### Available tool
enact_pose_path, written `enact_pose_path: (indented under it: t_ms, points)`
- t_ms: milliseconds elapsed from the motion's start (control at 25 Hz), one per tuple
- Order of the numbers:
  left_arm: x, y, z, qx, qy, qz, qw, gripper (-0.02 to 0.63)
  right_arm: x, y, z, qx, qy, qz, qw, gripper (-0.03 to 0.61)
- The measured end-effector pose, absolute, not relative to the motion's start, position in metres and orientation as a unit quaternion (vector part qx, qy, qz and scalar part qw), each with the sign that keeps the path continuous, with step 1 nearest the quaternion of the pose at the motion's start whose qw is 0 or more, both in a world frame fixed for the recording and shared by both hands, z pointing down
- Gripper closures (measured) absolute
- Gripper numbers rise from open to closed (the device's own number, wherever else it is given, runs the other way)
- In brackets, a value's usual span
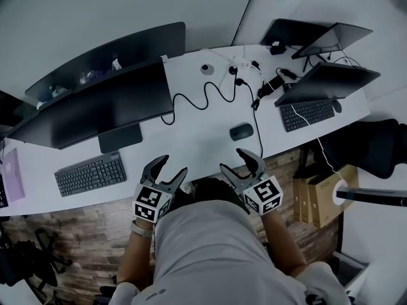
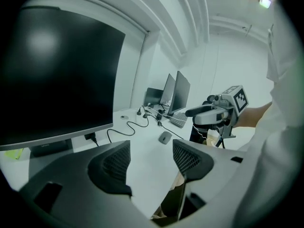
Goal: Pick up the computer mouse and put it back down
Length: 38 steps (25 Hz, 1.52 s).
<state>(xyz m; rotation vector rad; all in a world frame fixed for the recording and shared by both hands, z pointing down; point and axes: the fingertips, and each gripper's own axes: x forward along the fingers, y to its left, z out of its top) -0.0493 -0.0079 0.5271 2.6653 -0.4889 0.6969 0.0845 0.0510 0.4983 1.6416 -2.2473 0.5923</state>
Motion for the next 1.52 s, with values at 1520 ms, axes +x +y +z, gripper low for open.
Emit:
enact_pose_path:
  t_ms: [1520]
  points:
    - [0.009, 0.027, 0.564, 0.826, -0.409, 0.259, 0.289, 0.347, 0.179, 0.004, 0.625, 0.219, -0.859, 0.178, 0.427, 0.287]
